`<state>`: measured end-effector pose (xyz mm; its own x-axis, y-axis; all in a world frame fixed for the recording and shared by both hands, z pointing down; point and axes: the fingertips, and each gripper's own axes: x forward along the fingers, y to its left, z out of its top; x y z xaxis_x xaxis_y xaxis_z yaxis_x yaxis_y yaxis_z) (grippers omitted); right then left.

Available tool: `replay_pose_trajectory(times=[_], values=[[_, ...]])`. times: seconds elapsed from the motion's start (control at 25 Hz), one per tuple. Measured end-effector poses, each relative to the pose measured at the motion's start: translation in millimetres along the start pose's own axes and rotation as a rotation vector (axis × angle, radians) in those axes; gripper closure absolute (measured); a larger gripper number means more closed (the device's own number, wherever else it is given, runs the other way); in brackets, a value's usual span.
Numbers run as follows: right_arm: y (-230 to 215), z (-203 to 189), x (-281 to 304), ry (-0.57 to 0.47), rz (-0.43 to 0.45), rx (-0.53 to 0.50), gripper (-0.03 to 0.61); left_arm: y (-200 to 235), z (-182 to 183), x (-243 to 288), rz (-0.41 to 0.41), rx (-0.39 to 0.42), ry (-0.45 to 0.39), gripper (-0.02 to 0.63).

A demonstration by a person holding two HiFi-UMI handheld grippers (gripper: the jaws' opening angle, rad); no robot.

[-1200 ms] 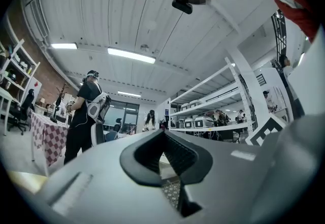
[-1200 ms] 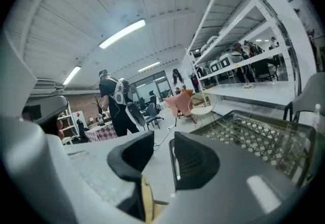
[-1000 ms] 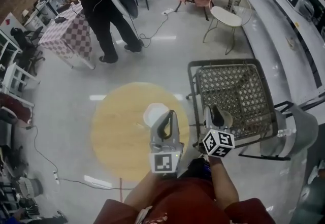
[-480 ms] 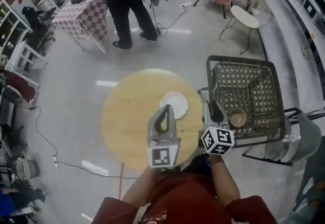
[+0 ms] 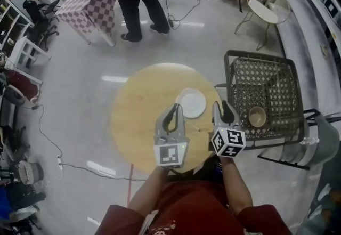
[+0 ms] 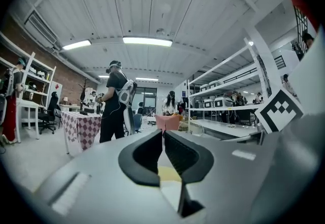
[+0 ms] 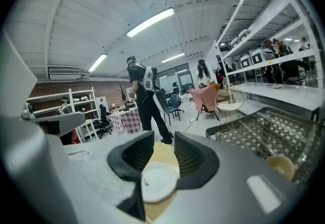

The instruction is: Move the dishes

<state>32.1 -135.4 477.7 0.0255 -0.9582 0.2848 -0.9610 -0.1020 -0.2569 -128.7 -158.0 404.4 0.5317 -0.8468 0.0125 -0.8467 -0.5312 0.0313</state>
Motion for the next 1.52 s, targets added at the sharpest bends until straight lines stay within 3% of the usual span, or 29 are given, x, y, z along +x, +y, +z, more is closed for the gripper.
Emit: replay_pose_trajectory(times=[0.36,0.64,1.04,1.52], values=[[-5.5,-43.9,24.5,0.114,-0.016,0.014,0.468,15.1,-68.8,16.3,-0.027,-0.075,0.195,0.509],[-8.6,-69.4,42.3,0.188,-0.02,0.037,0.445,23.3,-121.7,26.0,-0.035,-0.08,0.355,0.448],[-15.5,-115.1,69.0,0.365,-0.012,0.032,0.428,18.9,-199.6,42.3,-0.061,-0.153,0.602,0.417],[-30.1,-147.2,92.7,0.519,-0.02,0.016,0.428,21.0,-245.2,50.1,-0.011,-0.18,0.762,0.412]])
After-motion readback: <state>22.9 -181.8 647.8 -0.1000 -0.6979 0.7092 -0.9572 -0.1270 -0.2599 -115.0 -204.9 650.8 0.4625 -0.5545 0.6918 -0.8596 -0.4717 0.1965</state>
